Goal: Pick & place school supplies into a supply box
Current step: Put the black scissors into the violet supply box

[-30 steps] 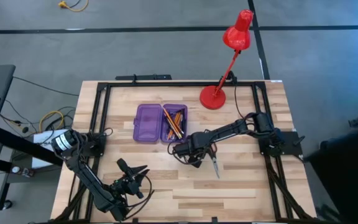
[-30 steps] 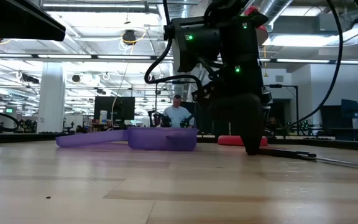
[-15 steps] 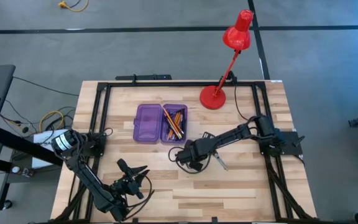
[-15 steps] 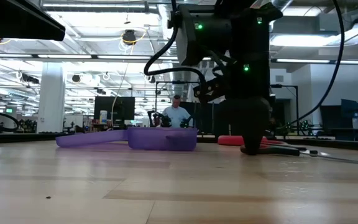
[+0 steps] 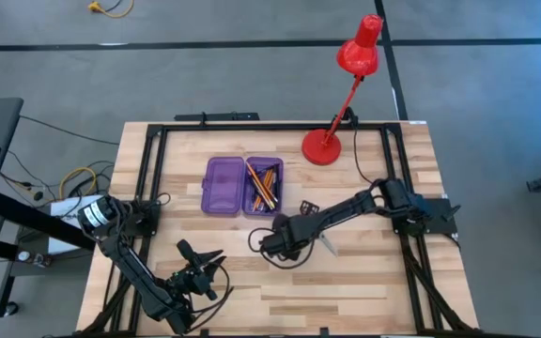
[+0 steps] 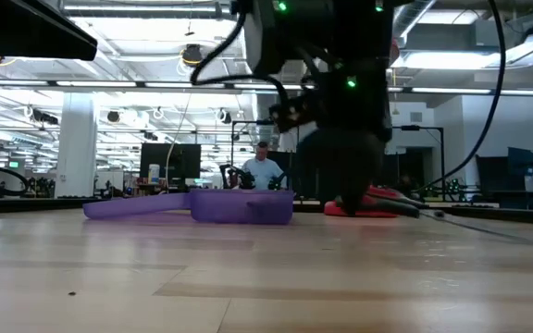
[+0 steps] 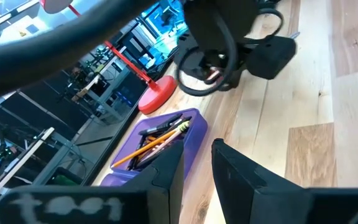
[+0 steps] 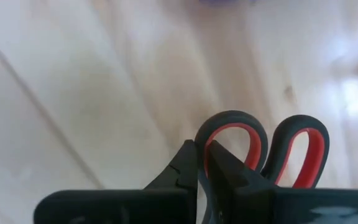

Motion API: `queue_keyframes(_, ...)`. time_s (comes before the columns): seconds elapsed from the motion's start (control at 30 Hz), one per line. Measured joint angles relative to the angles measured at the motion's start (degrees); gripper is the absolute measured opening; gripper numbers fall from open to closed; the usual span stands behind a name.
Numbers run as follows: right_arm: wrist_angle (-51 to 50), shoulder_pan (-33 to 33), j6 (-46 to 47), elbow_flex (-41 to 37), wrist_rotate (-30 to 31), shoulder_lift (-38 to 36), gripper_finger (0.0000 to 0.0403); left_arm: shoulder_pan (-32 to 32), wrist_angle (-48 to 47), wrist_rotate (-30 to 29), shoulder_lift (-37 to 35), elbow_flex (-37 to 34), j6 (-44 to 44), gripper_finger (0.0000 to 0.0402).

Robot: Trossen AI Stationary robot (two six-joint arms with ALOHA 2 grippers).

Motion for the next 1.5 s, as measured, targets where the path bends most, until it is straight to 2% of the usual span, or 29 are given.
queue_keyframes(0.37,-8.38,-1.80,-1.49,9.24,6.78,-0.11,0.0001,0.00,0.00,-0.03,0.00,0.00,0.38,0.0073)
queue_keyframes(0.53,-7.13,-3.51,-4.05,16.96,10.92,-0.16,0.0000,0.00,0.04,-0.93,0.00,0.00,0.37,0.0073)
queue_keyframes(0.67,0.87,-5.76,-9.49,21.52,13.20,-0.33,0.0000,0.00,0.28,-1.82,0.00,0.02,0.36,0.0073)
queue_keyframes(0.87,13.70,-10.47,-18.47,23.40,11.88,-0.36,0.0000,-0.11,0.31,-1.53,0.00,0.02,0.36,0.0073)
queue_keyframes(1.1,16.51,-15.76,-20.47,23.38,11.34,-0.35,0.0000,-0.13,0.22,0.15,0.00,0.02,1.93,0.0073)
queue_keyframes(1.33,23.65,-19.18,-23.21,23.38,7.11,-0.31,0.0000,-0.13,0.22,0.68,0.00,0.02,1.80,0.0073)
queue_keyframes(1.5,24.06,-21.00,-24.02,23.26,2.92,0.96,0.0000,-0.13,0.20,0.79,0.00,0.02,2.05,0.0073)
